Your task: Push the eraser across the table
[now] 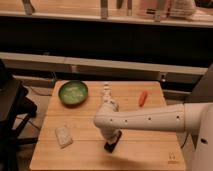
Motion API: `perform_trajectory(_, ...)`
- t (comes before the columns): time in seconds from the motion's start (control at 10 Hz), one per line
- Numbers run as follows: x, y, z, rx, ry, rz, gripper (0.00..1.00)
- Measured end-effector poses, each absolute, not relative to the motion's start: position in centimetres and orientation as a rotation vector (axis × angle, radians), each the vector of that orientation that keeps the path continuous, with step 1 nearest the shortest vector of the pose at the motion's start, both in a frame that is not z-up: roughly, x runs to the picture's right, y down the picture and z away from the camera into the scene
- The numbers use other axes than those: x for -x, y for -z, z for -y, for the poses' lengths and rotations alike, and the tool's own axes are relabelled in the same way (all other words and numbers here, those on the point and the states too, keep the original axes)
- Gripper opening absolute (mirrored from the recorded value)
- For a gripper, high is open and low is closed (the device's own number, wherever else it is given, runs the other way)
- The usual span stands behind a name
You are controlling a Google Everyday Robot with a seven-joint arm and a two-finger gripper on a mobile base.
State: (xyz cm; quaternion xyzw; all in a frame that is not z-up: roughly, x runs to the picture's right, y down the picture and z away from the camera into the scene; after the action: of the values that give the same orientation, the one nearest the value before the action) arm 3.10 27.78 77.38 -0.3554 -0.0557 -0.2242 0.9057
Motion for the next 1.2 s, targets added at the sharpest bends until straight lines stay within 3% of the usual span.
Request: perform_trajectory(1.2,-2.6,-77.22,-27.95,0.727,0.457,0.118,0.0)
